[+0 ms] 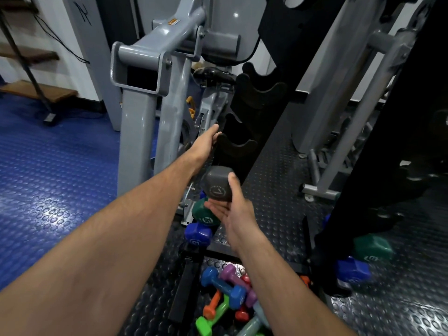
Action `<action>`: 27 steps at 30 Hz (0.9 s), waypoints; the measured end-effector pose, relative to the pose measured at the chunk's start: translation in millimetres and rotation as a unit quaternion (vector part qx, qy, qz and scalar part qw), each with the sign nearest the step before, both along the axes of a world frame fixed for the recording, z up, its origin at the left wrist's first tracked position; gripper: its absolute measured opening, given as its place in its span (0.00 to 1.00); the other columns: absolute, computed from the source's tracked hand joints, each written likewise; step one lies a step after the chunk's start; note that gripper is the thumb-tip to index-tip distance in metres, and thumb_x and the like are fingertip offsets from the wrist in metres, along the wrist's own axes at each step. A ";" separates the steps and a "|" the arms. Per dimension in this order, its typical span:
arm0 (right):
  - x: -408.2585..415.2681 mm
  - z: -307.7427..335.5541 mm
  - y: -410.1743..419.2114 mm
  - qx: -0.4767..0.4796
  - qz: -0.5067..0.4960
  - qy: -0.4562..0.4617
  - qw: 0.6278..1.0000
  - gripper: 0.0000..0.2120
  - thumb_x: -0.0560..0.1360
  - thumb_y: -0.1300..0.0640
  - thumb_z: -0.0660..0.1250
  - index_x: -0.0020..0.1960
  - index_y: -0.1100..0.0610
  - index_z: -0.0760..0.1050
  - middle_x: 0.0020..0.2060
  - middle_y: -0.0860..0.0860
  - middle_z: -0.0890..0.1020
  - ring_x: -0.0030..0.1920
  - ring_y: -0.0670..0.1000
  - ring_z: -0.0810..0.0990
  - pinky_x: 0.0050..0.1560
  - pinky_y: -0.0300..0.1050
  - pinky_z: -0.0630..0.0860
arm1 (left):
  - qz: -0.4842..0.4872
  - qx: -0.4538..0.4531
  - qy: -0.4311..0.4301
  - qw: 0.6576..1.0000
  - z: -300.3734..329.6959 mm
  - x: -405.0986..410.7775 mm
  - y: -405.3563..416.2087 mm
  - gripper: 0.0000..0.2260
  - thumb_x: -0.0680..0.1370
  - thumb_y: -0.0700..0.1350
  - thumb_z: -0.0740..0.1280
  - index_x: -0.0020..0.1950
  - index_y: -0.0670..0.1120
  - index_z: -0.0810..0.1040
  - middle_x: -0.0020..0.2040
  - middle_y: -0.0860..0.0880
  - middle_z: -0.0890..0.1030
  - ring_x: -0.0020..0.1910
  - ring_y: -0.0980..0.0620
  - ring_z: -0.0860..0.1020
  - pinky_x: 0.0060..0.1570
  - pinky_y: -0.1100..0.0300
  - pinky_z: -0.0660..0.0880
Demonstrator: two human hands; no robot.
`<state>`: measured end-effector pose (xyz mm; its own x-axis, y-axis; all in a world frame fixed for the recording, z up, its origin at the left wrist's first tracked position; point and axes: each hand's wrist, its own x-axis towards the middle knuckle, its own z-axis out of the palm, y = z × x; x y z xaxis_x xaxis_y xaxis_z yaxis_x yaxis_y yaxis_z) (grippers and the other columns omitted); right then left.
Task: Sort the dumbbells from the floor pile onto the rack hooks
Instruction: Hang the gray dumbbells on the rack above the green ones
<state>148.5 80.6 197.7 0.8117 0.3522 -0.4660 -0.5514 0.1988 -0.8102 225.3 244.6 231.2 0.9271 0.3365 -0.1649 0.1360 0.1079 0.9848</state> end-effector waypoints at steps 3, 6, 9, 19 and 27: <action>2.7 4.8 -7.4 -0.019 0.042 -0.026 0.999 0.25 0.77 0.36 0.68 0.58 0.57 0.79 0.50 0.61 0.87 0.49 0.56 0.89 0.59 0.50 0.83 | 0.031 0.001 -0.011 0.999 -0.6 -7.8 -6.1 0.21 0.85 0.57 0.55 0.55 0.46 0.83 0.48 0.53 0.86 0.49 0.57 0.81 0.49 0.63 0.74; 0.3 6.0 -17.9 -0.070 0.078 -0.089 0.991 0.20 0.79 0.36 0.67 0.53 0.53 0.80 0.51 0.56 0.86 0.52 0.55 0.87 0.56 0.46 0.82 | 0.093 -0.007 -0.036 0.995 -3.8 -23.3 -6.2 0.18 0.84 0.57 0.58 0.50 0.48 0.82 0.45 0.53 0.83 0.45 0.56 0.78 0.51 0.60 0.71; -9.0 -0.5 -34.9 -0.126 0.098 -0.146 0.976 0.23 0.78 0.34 0.66 0.58 0.53 0.79 0.54 0.53 0.85 0.54 0.52 0.86 0.60 0.50 0.81 | 0.169 -0.013 -0.061 0.984 -15.0 -47.9 -11.7 0.17 0.84 0.55 0.60 0.56 0.45 0.84 0.52 0.47 0.85 0.49 0.53 0.80 0.52 0.59 0.75; -17.7 -103.5 -150.1 -0.261 0.083 -0.115 0.955 0.11 0.81 0.45 0.69 0.54 0.52 0.81 0.49 0.54 0.86 0.45 0.50 0.83 0.47 0.47 0.78 | 0.425 0.016 0.027 0.905 -128.1 -144.3 -83.1 0.13 0.82 0.45 0.61 0.55 0.41 0.82 0.50 0.42 0.82 0.49 0.44 0.78 0.47 0.59 0.71; -22.1 -200.6 -231.5 -0.384 0.108 -0.061 0.915 0.09 0.80 0.51 0.70 0.46 0.56 0.81 0.38 0.49 0.81 0.39 0.49 0.78 0.34 0.35 0.70 | 0.326 0.013 0.199 0.924 -222.0 -179.0 -166.6 0.18 0.84 0.48 0.60 0.69 0.39 0.75 0.63 0.41 0.79 0.62 0.42 0.76 0.59 0.55 0.68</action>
